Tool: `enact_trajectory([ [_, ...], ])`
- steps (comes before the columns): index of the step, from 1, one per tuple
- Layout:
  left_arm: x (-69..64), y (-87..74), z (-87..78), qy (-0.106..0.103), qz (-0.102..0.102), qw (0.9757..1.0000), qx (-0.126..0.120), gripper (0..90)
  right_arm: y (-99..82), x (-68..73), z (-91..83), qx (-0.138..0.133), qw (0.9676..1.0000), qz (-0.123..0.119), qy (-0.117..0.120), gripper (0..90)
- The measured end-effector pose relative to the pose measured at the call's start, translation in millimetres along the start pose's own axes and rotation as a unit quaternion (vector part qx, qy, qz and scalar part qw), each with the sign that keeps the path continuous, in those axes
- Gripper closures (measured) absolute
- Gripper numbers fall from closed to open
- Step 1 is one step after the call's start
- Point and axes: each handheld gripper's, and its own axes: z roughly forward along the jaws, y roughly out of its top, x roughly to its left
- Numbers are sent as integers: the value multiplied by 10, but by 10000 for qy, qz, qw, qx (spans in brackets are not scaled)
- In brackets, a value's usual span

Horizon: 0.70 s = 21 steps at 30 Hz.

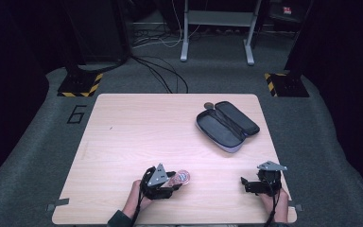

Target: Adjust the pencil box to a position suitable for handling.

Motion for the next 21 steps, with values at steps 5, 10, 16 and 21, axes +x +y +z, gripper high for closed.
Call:
enact_trajectory([
  [5,116,-88,-152,312,-213,9993,-82,502,0,-5,2,-9,10000,-31,2,5],
  [10,189,-156,-248,486,-344,9982,-101,502,0,-6,2,-9,10000,-34,4,4],
  [16,283,-241,-358,728,-487,9961,-110,502,0,-5,2,-7,10000,-27,3,4],
  [21,357,-326,-425,915,-629,9938,-88,502,0,-5,2,-6,10000,-28,4,4],
])
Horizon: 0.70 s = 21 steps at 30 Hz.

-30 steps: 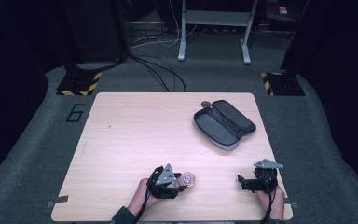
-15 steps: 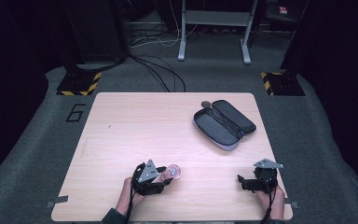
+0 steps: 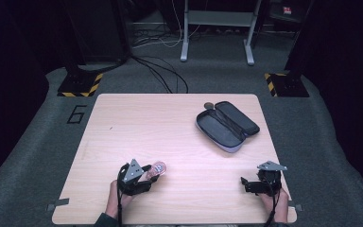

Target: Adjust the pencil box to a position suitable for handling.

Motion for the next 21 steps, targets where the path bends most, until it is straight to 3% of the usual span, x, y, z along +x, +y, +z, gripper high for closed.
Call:
enact_trajectory([
  [5,95,-78,-34,218,-206,9995,26,502,0,-1,1,-3,10000,-2,-1,4],
  [9,158,-136,-63,388,-256,9989,106,502,1,-3,1,-6,10000,-13,-3,4],
  [21,303,-301,-88,704,-668,9947,338,502,2,3,0,5,10000,29,-4,4],
])
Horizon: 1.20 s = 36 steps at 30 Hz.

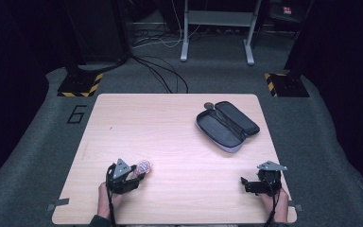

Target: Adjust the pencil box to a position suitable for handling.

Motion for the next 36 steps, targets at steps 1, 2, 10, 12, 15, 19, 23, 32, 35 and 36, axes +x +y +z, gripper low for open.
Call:
enact_trajectory([
  [1,11,-4,0,26,-30,10000,10,502,0,1,-1,7,10000,9,4,4],
  [2,22,-8,1,32,-72,10000,54,502,1,1,-2,17,10000,13,6,4],
  [10,51,-24,30,180,-217,9994,219,501,1,1,-2,17,10000,11,6,4],
  [12,52,-23,35,226,-227,9990,298,501,0,1,-1,15,10000,4,5,4],
  [15,51,-21,44,243,-238,9988,357,500,1,2,-2,16,10000,14,5,4],
  [19,53,-9,46,233,-276,9986,390,494,1,1,-2,17,10000,13,6,4],
  [23,55,8,35,284,-288,9983,429,270,0,2,-1,10,10000,14,1,4],
  [32,147,-56,-168,366,-329,9977,460,70,-1,-2,1,-4,10000,-17,-5,4],
  [35,191,-129,-223,449,-405,9967,537,4,-2,0,0,-5,10000,-16,-10,3],
  [36,205,-148,-236,444,-390,9967,549,3,-2,0,0,-5,10000,-15,-9,3],
])
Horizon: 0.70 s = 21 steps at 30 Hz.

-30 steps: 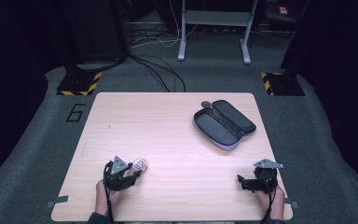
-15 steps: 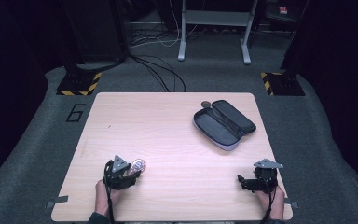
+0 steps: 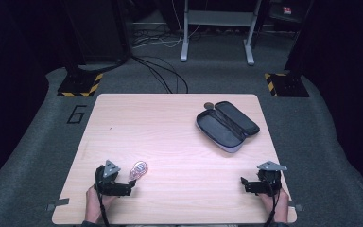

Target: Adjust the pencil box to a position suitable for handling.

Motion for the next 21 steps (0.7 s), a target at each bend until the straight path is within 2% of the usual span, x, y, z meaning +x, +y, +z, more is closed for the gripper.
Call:
enact_trajectory([
  [4,40,-73,-17,76,-74,9999,-6,2,0,3,0,4,10000,12,-12,0],
  [6,51,-94,-18,124,-54,9999,13,1,1,-1,2,3,10000,-2,-10,0],
  [10,62,-120,0,81,27,9999,110,1,3,5,2,5,10000,51,-14,0],
  [11,55,-122,10,118,26,9999,48,1,5,7,2,6,10000,71,-14,0],
  [12,64,-114,5,76,56,9998,149,1,5,9,3,-5,10000,86,-15,0],
  [13,65,-118,22,125,58,9998,137,1,5,8,2,2,10000,88,-13,0],
  [15,82,-112,22,24,-29,9998,207,1,5,8,2,1,10000,88,-14,0],
  [18,91,-112,20,13,5,9997,233,0,5,0,-2,14,10000,68,-6,0],
  [19,96,-110,21,-3,13,9997,243,0,14,-18,0,66,10000,-43,-5,0],
  [21,101,-110,28,-36,5,9998,209,0,47,-9,3,218,9997,57,-7,0],
])
